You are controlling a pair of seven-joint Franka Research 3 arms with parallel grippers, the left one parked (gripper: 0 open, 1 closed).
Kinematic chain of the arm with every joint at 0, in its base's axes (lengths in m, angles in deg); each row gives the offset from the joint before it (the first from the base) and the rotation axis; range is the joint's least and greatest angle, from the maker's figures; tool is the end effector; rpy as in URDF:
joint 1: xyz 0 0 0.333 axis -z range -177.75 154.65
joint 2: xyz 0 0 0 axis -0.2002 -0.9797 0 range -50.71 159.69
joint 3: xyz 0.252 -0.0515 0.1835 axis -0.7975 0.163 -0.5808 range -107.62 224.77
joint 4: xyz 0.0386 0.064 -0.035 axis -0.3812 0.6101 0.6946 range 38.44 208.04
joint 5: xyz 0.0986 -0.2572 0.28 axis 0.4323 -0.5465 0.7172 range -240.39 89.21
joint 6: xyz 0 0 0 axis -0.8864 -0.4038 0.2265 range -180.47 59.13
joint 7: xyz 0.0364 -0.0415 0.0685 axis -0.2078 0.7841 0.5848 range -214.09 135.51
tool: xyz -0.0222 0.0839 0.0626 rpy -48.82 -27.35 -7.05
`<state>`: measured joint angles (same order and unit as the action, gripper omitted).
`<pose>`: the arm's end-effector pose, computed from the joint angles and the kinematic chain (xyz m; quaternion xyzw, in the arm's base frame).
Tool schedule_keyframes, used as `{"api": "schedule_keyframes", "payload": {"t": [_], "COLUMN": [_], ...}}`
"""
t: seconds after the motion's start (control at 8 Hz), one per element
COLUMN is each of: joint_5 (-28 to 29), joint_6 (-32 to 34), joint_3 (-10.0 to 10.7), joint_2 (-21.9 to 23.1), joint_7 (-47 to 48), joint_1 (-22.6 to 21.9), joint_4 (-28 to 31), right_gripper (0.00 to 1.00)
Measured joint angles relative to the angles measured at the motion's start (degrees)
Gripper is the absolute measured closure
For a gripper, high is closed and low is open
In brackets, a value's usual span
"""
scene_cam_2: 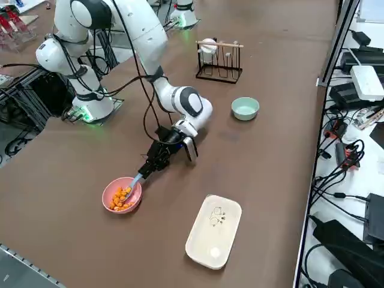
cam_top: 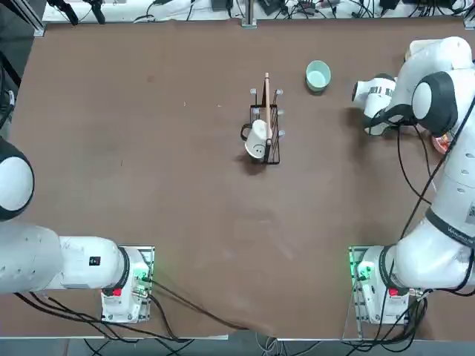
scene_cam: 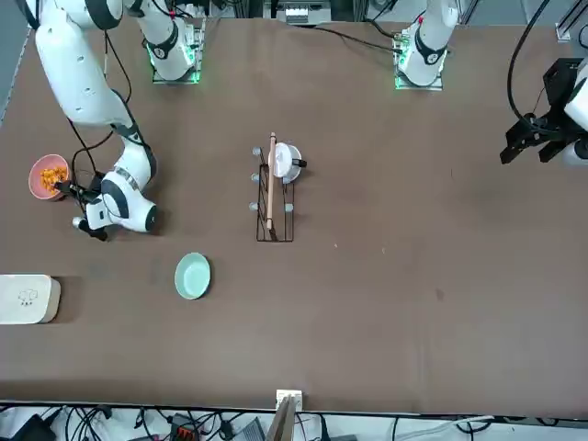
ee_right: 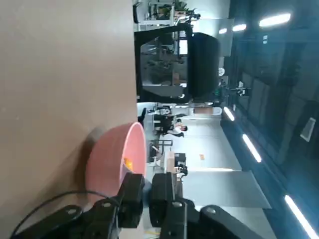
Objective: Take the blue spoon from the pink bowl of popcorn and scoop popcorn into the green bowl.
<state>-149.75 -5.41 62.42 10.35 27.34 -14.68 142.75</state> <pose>0.5267 -0.1108 0.1024 0.7233 -0.0983 -0.0759 0.6793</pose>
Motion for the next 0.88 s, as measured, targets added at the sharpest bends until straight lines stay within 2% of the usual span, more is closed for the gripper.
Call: {"api": "schedule_keyframes", "payload": {"t": [0.5,0.88], "joint_5": [0.22,2.92], "joint_6": [5.25,11.61], "joint_3": [-0.21,-0.48], "joint_2": [0.18,0.35], "joint_7": [-3.05,-8.76], "joint_1": [-2.96,-7.54], "joint_4": [-3.19,-8.15], "right_gripper": [0.89,0.89]}}
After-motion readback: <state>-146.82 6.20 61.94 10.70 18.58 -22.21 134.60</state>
